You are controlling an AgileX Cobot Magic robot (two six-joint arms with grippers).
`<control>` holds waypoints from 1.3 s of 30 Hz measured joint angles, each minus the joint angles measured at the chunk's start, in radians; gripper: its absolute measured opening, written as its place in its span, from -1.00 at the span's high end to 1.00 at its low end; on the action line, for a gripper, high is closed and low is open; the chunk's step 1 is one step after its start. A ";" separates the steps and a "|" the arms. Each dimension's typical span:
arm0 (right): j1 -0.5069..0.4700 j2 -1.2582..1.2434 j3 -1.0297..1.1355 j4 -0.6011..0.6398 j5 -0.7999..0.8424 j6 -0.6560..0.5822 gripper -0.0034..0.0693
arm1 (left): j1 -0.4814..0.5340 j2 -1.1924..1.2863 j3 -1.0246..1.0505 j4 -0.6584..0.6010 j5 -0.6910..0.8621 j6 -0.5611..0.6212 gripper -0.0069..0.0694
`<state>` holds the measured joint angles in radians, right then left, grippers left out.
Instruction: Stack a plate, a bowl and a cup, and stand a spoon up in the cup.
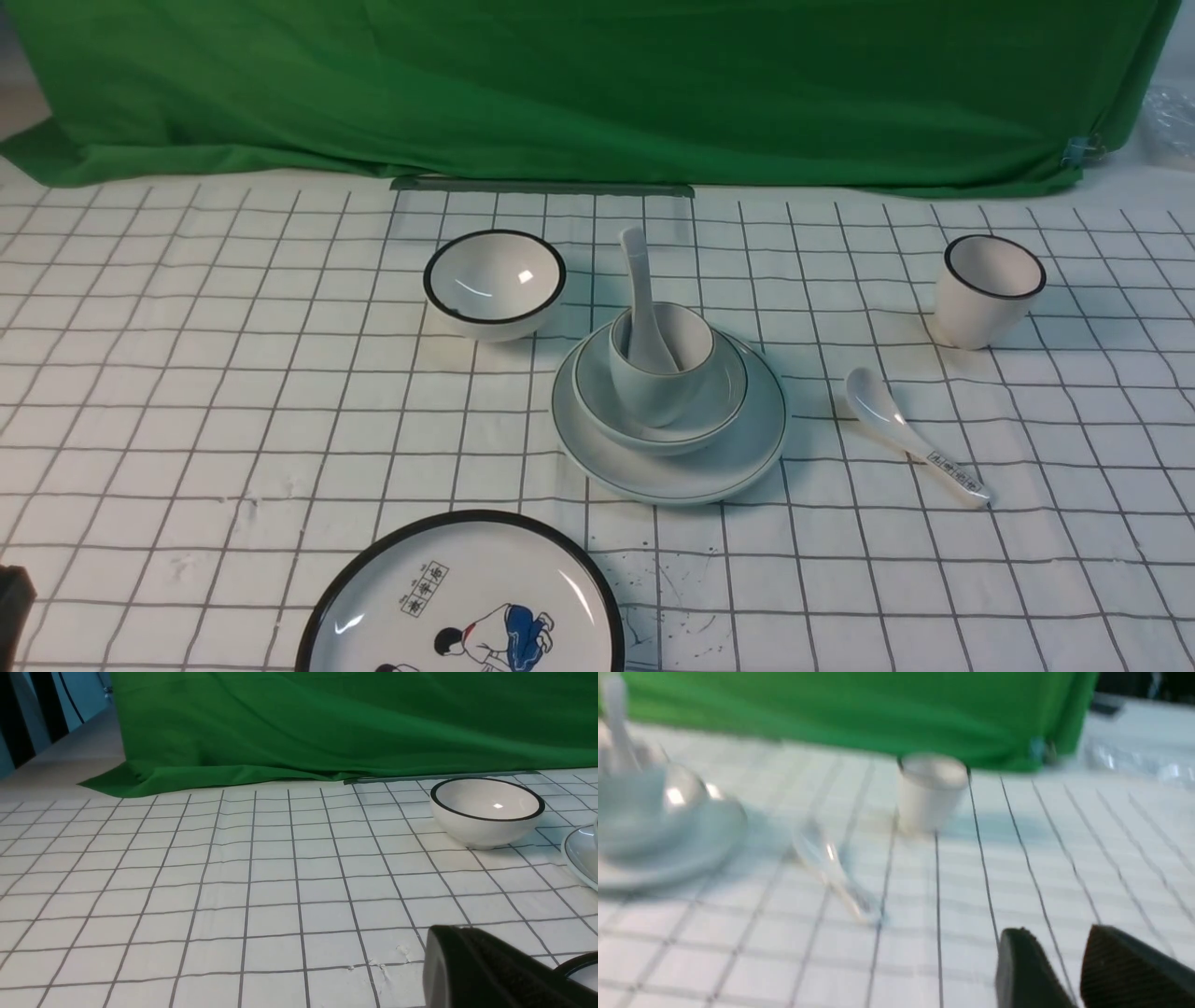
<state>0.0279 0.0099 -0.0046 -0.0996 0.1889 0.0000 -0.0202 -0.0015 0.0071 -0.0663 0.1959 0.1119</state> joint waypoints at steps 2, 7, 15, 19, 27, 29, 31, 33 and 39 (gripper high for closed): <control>-0.009 -0.006 0.010 0.003 0.041 0.006 0.26 | 0.000 0.000 0.000 0.000 -0.001 0.000 0.81; -0.014 -0.008 0.013 0.011 0.065 0.006 0.26 | 0.000 0.000 0.000 0.010 -0.003 0.000 0.81; -0.014 -0.008 0.013 0.015 0.066 0.000 0.26 | 0.000 0.000 0.000 0.014 -0.007 0.000 0.81; -0.014 -0.008 0.013 0.015 0.066 0.006 0.26 | 0.000 0.000 0.000 0.015 -0.010 0.000 0.81; -0.015 -0.008 0.013 0.016 0.066 0.006 0.26 | 0.000 0.000 0.000 0.018 -0.011 0.001 0.81; -0.015 -0.008 0.013 0.016 0.066 0.006 0.26 | 0.000 0.000 0.000 0.018 -0.011 0.001 0.81; -0.015 -0.008 0.013 0.016 0.066 0.006 0.26 | 0.000 0.000 0.000 0.019 -0.011 0.001 0.81; -0.015 -0.008 0.013 0.016 0.066 0.006 0.26 | 0.000 0.000 0.000 0.019 -0.011 0.001 0.81; -0.015 -0.008 0.013 0.016 0.066 0.006 0.26 | 0.000 0.000 0.000 0.019 -0.011 0.001 0.81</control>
<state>0.0128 0.0024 0.0087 -0.0835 0.2546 0.0057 -0.0202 -0.0015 0.0071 -0.0477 0.1853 0.1132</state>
